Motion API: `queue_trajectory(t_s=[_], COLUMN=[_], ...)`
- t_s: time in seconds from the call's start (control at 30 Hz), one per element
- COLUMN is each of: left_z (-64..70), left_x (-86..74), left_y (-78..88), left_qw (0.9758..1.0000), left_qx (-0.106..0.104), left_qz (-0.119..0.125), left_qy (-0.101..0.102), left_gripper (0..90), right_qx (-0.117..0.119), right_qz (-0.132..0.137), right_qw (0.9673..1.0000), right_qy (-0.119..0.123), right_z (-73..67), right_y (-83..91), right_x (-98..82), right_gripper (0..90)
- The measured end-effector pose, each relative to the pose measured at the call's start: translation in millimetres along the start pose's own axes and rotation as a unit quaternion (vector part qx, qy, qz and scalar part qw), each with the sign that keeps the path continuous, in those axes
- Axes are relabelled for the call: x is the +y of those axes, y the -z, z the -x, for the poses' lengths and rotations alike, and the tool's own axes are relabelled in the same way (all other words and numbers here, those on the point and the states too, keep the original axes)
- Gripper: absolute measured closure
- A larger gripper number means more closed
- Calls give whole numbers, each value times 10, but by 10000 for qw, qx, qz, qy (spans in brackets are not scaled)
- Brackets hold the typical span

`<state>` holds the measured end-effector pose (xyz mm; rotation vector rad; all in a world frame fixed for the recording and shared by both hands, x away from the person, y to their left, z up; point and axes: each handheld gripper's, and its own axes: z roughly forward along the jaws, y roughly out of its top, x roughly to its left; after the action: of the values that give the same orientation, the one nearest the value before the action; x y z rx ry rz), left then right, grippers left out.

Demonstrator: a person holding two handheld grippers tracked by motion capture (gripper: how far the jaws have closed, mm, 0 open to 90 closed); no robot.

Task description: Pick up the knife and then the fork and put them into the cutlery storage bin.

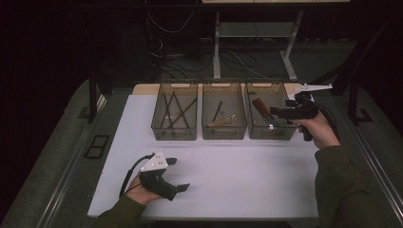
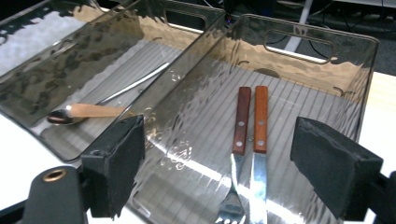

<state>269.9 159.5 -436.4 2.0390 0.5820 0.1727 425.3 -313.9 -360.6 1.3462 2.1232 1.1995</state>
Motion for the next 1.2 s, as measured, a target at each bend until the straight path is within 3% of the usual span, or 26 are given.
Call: queue_trajectory(t_s=[0.37, 0.7, 0.9, 1.2], left_z=[1, -12, -44, -65], left_x=[-5, -8, -9, -16], left_y=[-6, 4, -4, -17], left_qw=[10000, 10000, 10000, 10000], left_qx=[37, 46, 55, 56], left_qz=[-47, -40, -67, -57], left_qy=[-17, -49, -37, -8], left_gripper=[0, 0, 0, 0], right_qx=[231, 490, 635, 740], right_qz=[113, 309, 297, 395], right_qw=[9994, 9974, 9957, 9949], right_qy=[242, 418, 599, 567], right_z=[-182, -370, -490, -592], right_y=[145, 267, 323, 389], right_x=[-252, -497, -657, -922], right_gripper=[148, 148, 148, 148])
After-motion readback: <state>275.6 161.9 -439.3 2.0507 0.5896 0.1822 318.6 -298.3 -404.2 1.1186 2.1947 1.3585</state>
